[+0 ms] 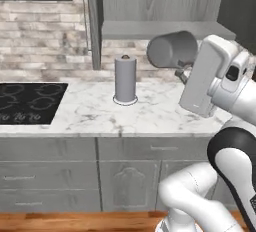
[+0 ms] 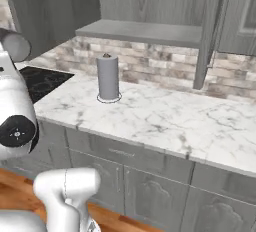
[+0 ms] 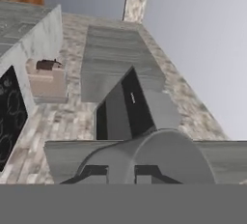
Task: There is a bowl on the dining counter. Grab a lemon wedge from the fridge and place it in the bowl. Then get the liquor bottle and glass cup from the cabinet and place them next to the bowl.
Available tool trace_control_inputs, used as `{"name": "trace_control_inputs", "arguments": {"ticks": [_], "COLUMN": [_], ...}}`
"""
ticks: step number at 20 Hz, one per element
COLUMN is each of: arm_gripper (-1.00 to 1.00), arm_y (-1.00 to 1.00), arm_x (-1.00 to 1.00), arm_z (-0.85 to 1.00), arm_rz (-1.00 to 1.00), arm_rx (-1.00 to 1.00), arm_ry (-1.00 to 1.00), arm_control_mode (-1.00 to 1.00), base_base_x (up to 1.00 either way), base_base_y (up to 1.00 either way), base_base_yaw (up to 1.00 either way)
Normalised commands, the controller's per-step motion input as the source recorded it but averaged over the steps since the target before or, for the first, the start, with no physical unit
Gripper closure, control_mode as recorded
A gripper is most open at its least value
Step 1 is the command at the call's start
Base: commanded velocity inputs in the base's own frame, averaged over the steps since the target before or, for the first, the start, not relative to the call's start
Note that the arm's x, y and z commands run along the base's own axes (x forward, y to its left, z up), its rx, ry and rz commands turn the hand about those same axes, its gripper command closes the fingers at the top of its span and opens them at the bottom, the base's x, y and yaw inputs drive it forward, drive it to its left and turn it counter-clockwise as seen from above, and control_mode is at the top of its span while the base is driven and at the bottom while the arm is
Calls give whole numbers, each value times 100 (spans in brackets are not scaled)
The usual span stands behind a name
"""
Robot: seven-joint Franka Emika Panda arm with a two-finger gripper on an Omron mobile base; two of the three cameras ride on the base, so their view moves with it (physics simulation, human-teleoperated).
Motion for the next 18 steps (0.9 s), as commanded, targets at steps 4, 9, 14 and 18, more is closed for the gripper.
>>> {"name": "trace_control_inputs", "arguments": {"ticks": [4,9,14,18], "arm_gripper": [100,100,100,100], "arm_y": [0,0,0,0], "arm_x": [0,0,0,0], "arm_z": [0,0,0,0], "arm_rz": [0,0,0,0], "arm_rx": [0,0,0,0], "arm_ry": [0,0,0,0], "arm_control_mode": [100,100,100,100], "base_base_x": [-46,-30,-12,0], "base_base_y": [28,27,34,29], "base_base_yaw": [64,74,82,89]}}
